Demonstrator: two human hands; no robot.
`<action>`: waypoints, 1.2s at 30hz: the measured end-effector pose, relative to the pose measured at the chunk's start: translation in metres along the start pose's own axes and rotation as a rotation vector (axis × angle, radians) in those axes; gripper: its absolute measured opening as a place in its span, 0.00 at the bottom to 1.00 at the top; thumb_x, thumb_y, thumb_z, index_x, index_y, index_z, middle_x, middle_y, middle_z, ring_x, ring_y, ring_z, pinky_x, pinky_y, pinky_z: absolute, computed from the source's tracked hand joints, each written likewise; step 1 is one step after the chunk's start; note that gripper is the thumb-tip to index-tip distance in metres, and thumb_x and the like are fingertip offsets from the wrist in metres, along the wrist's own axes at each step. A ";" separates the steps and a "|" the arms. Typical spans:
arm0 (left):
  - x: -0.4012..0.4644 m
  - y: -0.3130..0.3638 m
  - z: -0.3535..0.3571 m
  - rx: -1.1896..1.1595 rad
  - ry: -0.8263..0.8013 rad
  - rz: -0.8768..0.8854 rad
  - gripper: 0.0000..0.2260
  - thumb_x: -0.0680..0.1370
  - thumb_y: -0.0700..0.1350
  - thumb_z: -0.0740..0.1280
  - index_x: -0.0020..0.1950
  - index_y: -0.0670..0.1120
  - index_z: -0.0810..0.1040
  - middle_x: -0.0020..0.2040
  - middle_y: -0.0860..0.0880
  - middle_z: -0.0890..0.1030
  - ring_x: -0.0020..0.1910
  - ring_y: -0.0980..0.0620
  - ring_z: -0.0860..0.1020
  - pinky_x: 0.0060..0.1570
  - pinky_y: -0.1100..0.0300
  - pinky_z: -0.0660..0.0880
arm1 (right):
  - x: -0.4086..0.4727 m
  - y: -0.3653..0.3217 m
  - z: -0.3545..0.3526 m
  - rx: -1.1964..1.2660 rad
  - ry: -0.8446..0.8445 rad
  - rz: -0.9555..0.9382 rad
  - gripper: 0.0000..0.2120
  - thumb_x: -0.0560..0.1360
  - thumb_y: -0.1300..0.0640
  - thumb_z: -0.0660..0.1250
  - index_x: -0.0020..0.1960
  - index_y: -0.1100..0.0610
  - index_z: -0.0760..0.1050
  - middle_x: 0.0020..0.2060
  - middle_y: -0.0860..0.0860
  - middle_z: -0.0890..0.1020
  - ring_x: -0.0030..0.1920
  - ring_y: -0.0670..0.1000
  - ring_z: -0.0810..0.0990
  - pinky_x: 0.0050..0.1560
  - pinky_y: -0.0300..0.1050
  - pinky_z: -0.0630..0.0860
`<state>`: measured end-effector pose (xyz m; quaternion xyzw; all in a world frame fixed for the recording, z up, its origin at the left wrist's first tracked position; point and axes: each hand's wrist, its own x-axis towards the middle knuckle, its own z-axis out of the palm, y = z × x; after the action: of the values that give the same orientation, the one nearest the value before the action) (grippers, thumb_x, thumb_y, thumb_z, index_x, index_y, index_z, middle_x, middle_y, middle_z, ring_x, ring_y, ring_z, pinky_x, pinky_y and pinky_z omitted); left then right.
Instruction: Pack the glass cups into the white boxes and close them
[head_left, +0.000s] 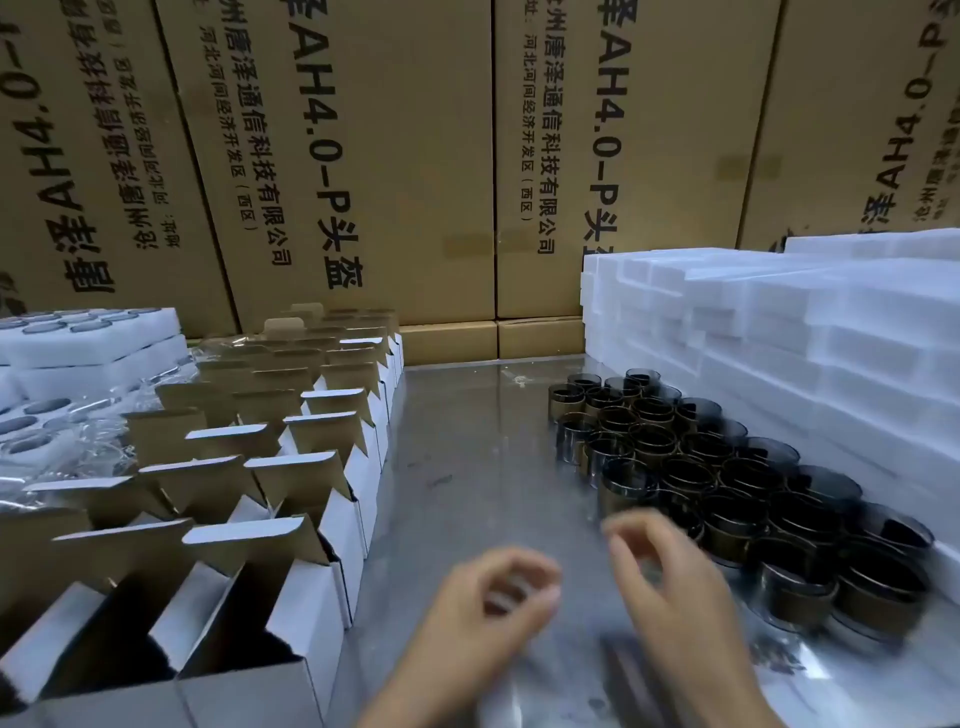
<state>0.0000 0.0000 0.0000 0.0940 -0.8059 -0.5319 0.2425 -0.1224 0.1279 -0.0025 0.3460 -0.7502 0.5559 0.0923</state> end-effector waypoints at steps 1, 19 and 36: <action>0.020 -0.007 0.006 0.014 0.098 0.010 0.07 0.74 0.41 0.72 0.44 0.54 0.81 0.39 0.58 0.83 0.38 0.65 0.77 0.41 0.73 0.71 | 0.021 0.004 0.011 -0.132 0.007 -0.104 0.10 0.75 0.60 0.67 0.46 0.44 0.76 0.44 0.41 0.79 0.48 0.45 0.78 0.47 0.41 0.72; 0.115 -0.073 -0.001 0.021 0.499 -0.075 0.09 0.74 0.35 0.69 0.49 0.48 0.78 0.45 0.52 0.80 0.42 0.54 0.77 0.41 0.74 0.70 | 0.173 0.037 0.100 -1.135 -0.223 -0.201 0.12 0.78 0.55 0.62 0.60 0.51 0.76 0.62 0.51 0.72 0.66 0.54 0.64 0.62 0.49 0.62; 0.119 -0.081 -0.017 0.160 0.564 0.098 0.30 0.64 0.43 0.76 0.62 0.57 0.70 0.54 0.60 0.78 0.56 0.56 0.77 0.49 0.74 0.69 | 0.099 0.033 0.099 -0.411 -0.047 -0.776 0.09 0.67 0.58 0.75 0.46 0.54 0.81 0.59 0.56 0.76 0.60 0.54 0.67 0.56 0.52 0.75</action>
<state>-0.1037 -0.0959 -0.0327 0.2180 -0.7496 -0.4070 0.4742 -0.1924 0.0023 -0.0126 0.5891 -0.6616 0.3114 0.3438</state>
